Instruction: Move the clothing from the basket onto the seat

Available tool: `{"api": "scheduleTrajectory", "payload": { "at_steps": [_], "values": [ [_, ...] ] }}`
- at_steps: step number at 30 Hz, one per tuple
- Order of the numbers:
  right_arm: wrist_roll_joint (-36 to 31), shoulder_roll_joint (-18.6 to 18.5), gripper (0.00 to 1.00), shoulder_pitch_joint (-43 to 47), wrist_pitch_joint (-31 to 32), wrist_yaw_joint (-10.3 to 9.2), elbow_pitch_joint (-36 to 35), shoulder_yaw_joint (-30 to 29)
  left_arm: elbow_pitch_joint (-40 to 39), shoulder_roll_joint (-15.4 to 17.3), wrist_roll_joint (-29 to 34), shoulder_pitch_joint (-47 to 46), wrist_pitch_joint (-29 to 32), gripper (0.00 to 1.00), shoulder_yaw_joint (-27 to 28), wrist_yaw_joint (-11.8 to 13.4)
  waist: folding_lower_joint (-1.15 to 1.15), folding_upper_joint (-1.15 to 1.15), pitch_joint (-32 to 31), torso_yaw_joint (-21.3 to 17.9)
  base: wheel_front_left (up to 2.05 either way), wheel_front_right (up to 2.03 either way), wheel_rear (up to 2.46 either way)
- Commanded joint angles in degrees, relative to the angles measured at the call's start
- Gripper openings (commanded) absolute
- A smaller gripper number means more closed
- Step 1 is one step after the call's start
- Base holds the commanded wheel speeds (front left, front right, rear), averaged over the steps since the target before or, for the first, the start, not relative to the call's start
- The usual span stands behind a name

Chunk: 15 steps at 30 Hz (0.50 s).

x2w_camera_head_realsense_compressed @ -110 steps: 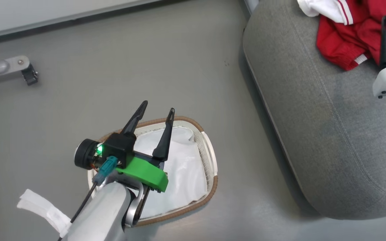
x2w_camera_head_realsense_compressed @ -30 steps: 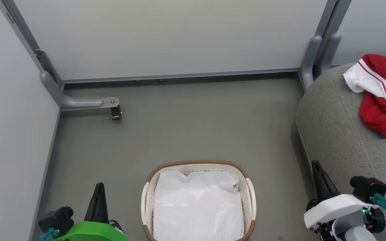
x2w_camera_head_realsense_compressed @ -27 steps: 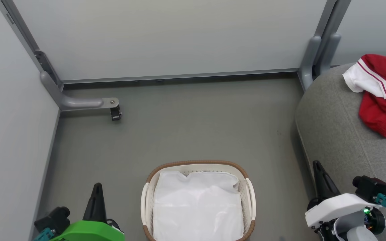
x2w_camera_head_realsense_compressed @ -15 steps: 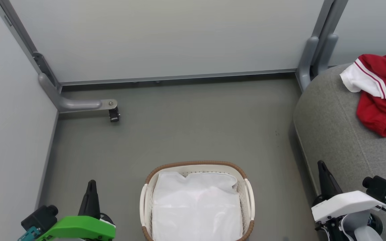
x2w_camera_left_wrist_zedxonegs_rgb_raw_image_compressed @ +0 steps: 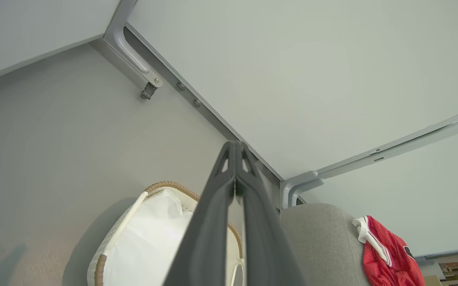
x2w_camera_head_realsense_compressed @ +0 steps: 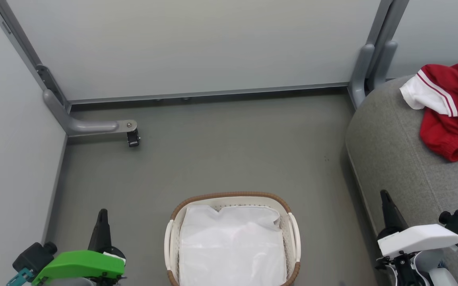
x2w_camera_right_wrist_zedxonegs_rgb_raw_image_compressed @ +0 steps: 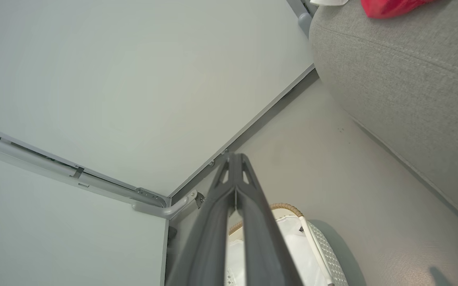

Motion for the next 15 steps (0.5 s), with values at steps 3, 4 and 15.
{"api": "scheduleTrajectory", "payload": {
  "at_steps": [3, 4, 15],
  "values": [
    [3.29, -0.34, 0.0, -1.37, 0.9, -0.02, -0.96, -0.54, -0.76, 0.61, -2.95, -1.81, 0.7, 0.0, 0.72, -0.55, 0.0, 0.0, -0.07, -0.12, 0.0, 0.0, 0.0],
    [3.9, -0.34, 0.0, -1.39, 1.05, -0.02, -0.98, -0.6, -0.78, 0.62, -3.49, -1.86, 0.86, 0.0, 0.84, -0.6, 0.0, 0.0, -0.08, -0.15, 0.0, 0.0, 0.0],
    [11.0, -0.39, 0.0, -1.51, 2.92, -0.02, -1.25, -1.36, -0.99, 0.67, -9.92, -2.54, 2.73, 0.0, 2.17, -1.15, 0.0, 0.0, -0.29, -0.54, 0.0, 0.0, 0.0]
  ]
}}
